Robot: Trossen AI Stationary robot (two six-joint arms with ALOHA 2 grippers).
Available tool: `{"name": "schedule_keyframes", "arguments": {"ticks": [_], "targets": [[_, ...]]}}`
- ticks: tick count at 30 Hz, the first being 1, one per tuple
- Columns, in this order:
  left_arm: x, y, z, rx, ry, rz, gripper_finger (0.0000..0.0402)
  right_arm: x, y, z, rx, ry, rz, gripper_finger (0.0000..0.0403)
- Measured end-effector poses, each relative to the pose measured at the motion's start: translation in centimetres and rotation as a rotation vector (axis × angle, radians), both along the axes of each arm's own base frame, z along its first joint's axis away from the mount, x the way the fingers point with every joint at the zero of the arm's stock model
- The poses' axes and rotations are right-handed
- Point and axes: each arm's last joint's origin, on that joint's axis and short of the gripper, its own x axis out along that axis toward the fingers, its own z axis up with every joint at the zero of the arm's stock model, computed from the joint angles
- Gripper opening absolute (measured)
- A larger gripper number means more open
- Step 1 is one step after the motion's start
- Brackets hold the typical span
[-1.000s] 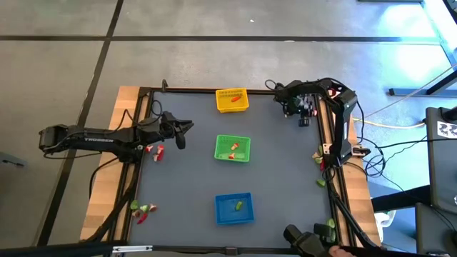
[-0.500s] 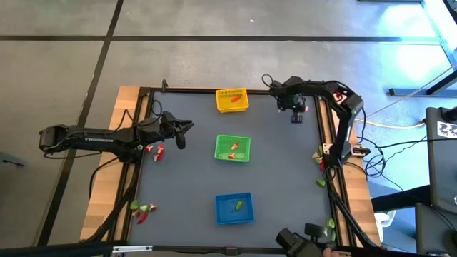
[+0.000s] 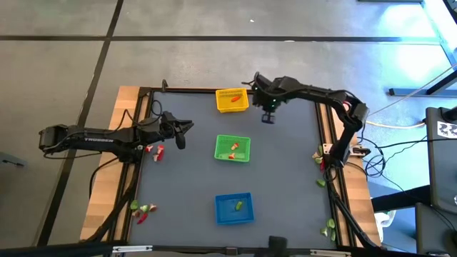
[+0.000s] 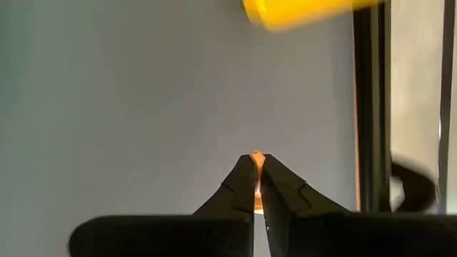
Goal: Sort produce into baskets
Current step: Put the red mushroom into the green bin
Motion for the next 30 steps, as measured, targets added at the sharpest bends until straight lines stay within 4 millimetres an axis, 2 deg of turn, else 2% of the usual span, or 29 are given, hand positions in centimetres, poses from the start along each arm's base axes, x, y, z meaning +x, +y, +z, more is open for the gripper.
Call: {"name": "schedule_keyframes", "arguments": {"ticks": [9, 16, 20, 24, 30], "targets": [[0.0, 0.0, 0.0, 0.000, 0.000, 0.000, 0.0072, 5.2, 6.2, 1.0, -0.008, -0.256, 0.196, 0.0007], [0.0, 0.0, 0.0, 0.005, 0.004, -0.002, 0.0072, 7.7, 11.3, 1.3, 0.048, -0.392, 0.286, 0.0007], [0.1, -0.2, 0.0, 0.004, 0.005, -0.020, 0.0072, 8.4, 13.8, 0.7, 0.072, -0.389, 0.328, 0.0008], [0.1, -0.5, -0.1, 0.003, 0.009, -0.043, 0.0072, 9.0, 15.4, -0.3, 0.090, -0.366, 0.359, 0.0008], [0.3, -1.1, 0.0, -0.003, 0.005, -0.078, 0.0072, 9.9, 16.3, -2.5, 0.111, -0.331, 0.359, 0.0008]]}}
